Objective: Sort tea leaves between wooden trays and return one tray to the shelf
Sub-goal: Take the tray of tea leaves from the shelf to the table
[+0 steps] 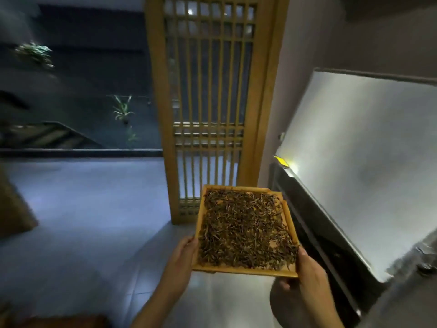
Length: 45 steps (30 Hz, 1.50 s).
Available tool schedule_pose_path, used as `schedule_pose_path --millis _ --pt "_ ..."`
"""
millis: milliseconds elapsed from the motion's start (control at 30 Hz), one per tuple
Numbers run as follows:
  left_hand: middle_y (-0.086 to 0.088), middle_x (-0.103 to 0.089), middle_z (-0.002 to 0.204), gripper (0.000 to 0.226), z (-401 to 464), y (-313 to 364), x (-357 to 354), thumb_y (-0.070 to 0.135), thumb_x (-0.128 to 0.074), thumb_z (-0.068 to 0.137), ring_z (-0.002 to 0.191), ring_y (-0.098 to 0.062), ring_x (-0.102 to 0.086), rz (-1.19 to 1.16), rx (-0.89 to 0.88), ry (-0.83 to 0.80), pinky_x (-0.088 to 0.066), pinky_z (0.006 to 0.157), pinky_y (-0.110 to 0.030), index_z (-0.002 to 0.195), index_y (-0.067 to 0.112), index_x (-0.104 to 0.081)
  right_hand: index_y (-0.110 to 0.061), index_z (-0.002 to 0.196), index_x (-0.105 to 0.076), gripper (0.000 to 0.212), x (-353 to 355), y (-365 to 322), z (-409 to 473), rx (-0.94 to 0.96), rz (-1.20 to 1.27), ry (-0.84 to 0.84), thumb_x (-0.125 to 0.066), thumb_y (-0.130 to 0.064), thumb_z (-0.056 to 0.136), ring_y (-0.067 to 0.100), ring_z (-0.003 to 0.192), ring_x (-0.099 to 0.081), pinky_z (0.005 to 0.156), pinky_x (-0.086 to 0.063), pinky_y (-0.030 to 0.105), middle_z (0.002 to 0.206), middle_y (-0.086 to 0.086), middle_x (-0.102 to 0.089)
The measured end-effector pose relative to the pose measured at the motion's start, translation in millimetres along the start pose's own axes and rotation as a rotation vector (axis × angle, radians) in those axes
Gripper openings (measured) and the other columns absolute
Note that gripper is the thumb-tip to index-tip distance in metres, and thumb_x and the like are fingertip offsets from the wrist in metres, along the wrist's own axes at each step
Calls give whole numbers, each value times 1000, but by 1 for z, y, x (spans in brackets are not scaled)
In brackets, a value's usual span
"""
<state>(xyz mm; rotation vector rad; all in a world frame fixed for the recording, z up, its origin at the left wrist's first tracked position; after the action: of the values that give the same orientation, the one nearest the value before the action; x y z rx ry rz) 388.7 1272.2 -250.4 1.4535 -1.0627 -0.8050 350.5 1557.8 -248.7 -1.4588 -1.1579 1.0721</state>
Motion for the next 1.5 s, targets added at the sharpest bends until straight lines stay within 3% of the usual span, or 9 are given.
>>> schedule_pose_path --millis 233,533,700,800,933,1067,1200,1367,1500 --pt "-15 -71 81 26 45 21 146 18 -42 101 67 -35 -71 -54 -137 244 -56 55 -30 94 2 -62 -1 84 -63 49 -177 -11 36 98 -101 -291 -33 -35 102 19 39 -58 37 -46 23 52 11 -65" --pt "-18 -70 86 30 5 15 306 23 -38 102 73 -33 -72 -19 -166 597 -60 73 -43 98 5 -62 1 78 -64 54 -371 -8 -1 203 -159 -661 -31 -35 102 14 41 -61 38 -47 18 51 9 -66" --pt "-13 -71 77 28 -49 5 362 22 -38 102 51 -10 -66 -126 -135 807 -49 43 -17 96 4 -59 -7 78 -61 45 -467 11 -39 151 -179 -899 -34 -34 102 17 41 -62 40 -50 24 49 8 -66" --pt "8 -70 72 21 -88 -2 389 24 -42 101 68 -6 -68 -173 -134 982 -53 55 -20 92 17 -59 -10 80 -62 44 -515 19 -73 167 -181 -1074 -34 -35 102 20 43 -64 41 -51 24 52 10 -67" --pt "0 -64 108 17 -141 -15 414 32 -46 98 100 -16 -61 -168 -100 1174 -50 90 -37 105 25 -60 -7 84 -64 44 -568 30 -124 154 -181 -1302 -34 -34 102 21 44 -64 41 -50 24 53 12 -67" --pt "-11 -69 102 24 -194 -25 423 30 -45 98 90 -20 -69 -228 -110 1359 -57 72 -30 105 14 -61 -1 88 -64 47 -606 41 -182 171 -232 -1495 -35 -36 101 29 57 -65 51 -52 32 66 21 -67" --pt "-9 -68 101 21 -249 -36 427 29 -45 98 94 -23 -67 -202 -55 1561 -56 79 -39 98 17 -62 -7 90 -65 45 -626 53 -247 202 -274 -1658 -35 -40 100 33 72 -65 69 -54 45 79 21 -67" --pt "3 -67 92 21 -310 -50 438 31 -44 99 85 -10 -65 -176 -7 1748 -50 67 -27 95 23 -63 -18 81 -64 42 -640 74 -319 171 -273 -1787 -34 -40 101 10 47 -65 41 -47 19 57 1 -69" --pt "9 -71 85 22 -350 -62 460 28 -45 99 87 -14 -66 -154 29 1817 -53 75 -35 90 22 -65 -17 86 -61 38 -654 97 -376 75 -250 -1857 -35 -38 101 13 49 -66 41 -48 22 65 6 -68"
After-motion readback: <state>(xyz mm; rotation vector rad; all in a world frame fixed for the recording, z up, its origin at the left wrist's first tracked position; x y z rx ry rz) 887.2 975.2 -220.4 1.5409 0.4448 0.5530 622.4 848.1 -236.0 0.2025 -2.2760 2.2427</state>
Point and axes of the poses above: each hand's wrist, its own z-axis towards the middle knuckle, its own x-axis out of the back of the hand, y = z × x, the point moved 8 cm from there along z, towards the middle knuckle
